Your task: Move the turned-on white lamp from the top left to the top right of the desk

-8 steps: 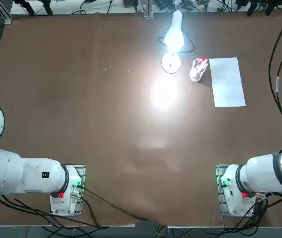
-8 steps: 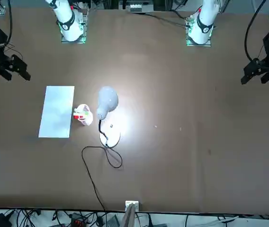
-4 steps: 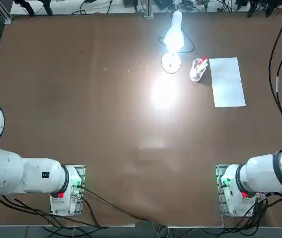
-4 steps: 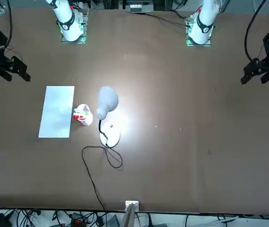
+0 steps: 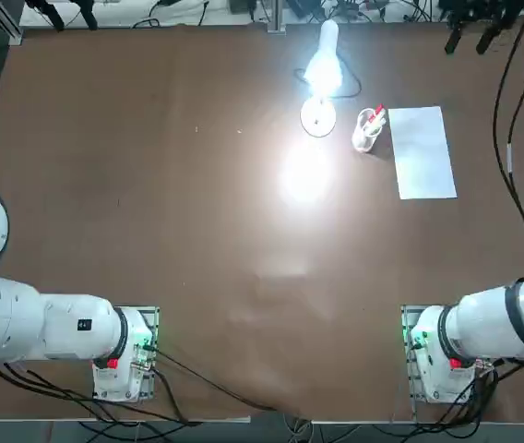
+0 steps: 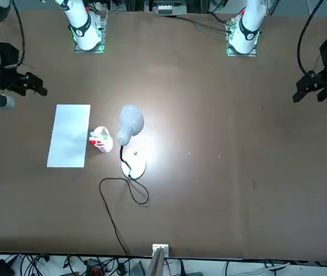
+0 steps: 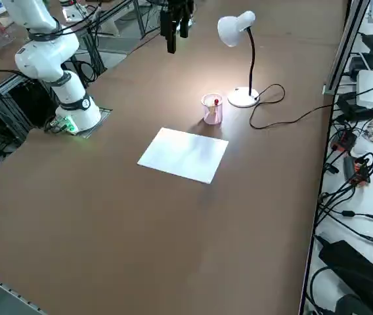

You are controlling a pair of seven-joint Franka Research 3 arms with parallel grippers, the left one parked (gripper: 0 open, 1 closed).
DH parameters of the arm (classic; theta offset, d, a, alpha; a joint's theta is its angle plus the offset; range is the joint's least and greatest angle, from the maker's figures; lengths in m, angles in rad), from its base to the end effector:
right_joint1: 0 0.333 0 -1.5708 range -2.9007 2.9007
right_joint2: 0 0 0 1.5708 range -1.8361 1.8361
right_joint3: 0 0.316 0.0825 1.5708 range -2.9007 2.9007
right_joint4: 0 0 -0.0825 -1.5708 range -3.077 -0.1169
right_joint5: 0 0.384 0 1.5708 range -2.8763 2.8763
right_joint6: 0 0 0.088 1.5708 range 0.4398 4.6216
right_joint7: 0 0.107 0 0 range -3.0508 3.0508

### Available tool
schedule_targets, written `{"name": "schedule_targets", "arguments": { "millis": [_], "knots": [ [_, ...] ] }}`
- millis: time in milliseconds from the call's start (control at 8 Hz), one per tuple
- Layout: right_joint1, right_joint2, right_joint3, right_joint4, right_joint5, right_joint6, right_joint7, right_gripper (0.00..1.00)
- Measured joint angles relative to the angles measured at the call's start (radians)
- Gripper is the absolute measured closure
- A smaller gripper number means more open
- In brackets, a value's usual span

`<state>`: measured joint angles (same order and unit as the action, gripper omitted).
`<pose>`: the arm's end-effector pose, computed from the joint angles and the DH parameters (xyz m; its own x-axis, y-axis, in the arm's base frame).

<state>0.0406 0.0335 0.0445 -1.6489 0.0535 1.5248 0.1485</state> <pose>0.5515 0.0526 0.5660 0.9847 -0.0616 -0.1632 -0.0675 -0.9972 -0.0308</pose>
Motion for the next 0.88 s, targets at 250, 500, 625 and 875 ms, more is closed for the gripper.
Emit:
{"name": "schedule_targets", "arguments": {
  "millis": [250,500,625,875],
  "knots": [
    [0.158,0.013,0.012,0.001,0.016,0.079,0.274,0.00],
    [0.350,0.016,0.019,0.000,-0.036,0.218,0.492,0.00],
    [0.419,0.027,0.020,0.000,-0.099,0.301,0.609,0.00],
    [0.519,0.072,0.019,0.000,-0.280,0.415,0.816,0.00]
  ]
}}
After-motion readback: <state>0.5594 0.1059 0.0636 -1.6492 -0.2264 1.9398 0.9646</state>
